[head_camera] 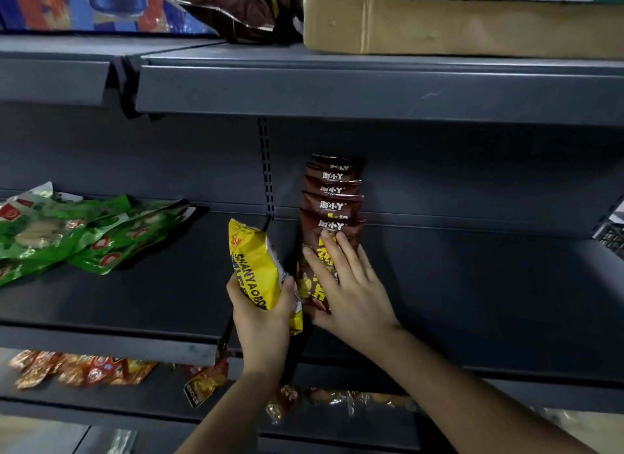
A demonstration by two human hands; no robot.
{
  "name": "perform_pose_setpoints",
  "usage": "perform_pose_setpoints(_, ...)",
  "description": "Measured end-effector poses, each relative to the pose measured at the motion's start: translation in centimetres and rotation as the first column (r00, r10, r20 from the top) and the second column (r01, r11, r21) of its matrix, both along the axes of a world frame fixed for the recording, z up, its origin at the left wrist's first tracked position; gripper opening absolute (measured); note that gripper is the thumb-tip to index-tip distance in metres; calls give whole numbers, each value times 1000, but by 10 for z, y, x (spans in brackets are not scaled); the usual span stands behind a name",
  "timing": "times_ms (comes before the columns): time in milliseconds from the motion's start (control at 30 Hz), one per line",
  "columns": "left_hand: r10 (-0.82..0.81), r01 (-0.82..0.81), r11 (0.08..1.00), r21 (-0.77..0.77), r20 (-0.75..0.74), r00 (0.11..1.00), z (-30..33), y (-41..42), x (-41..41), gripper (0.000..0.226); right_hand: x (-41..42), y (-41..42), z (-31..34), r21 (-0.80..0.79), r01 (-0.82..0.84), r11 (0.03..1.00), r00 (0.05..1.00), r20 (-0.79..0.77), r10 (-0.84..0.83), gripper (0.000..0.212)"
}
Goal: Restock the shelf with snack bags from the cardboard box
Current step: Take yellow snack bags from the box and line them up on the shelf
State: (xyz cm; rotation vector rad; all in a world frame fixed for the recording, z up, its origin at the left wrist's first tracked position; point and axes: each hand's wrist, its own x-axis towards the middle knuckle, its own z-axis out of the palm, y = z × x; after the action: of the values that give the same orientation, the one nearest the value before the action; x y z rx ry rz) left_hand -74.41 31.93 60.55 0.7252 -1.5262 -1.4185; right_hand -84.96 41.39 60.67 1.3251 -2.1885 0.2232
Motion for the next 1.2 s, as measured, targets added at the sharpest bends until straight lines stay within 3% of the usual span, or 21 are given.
perform_pose_setpoints(167,-19,19,999,-43,-1,1000,3,2,0,50,1,2,2,18,-16,1000,1000,17,16,82)
perform_pose_setpoints(267,-2,3,991,-134,8,1000,15,7,1,56,4,12,10,-12,-41,999,999,29,41,69)
perform_pose_setpoints(400,-2,10,970,-242,32,1000,44,23,-4,64,7,35,26,-327,-14,945,975,206,86,35)
perform_pose_setpoints(467,-8,30,948,-316,72,997,59,39,-10,64,9,51,42,-520,-7,854,870,417,261,33)
perform_pose_setpoints(567,7,75,895,-439,182,983,70,70,-27,63,15,75,67,-704,-15,710,523,600,606,30)
perform_pose_setpoints(600,34,73,866,-496,204,978,70,80,-35,65,15,82,72,-710,-5,704,431,634,643,33)
perform_pose_setpoints(667,83,54,798,-600,198,977,63,98,-52,65,9,90,75,-670,47,741,350,706,616,39)
perform_pose_setpoints(767,86,104,739,-666,246,966,49,121,-76,67,-14,98,69,-640,187,745,394,744,540,36)
perform_pose_setpoints(867,77,175,720,-672,328,941,34,135,-95,79,-45,108,61,-615,275,739,392,773,498,27)
perform_pose_setpoints(1000,8,362,766,-532,571,821,13,133,-117,106,-89,108,51,-586,397,707,246,810,533,28)
perform_pose_setpoints(1100,0,411,794,-449,676,737,4,119,-135,90,-117,94,45,-540,417,731,179,838,516,38)
perform_pose_setpoints(1200,18,390,813,-433,688,726,3,98,-156,73,-136,78,35,-518,394,759,113,847,519,36)
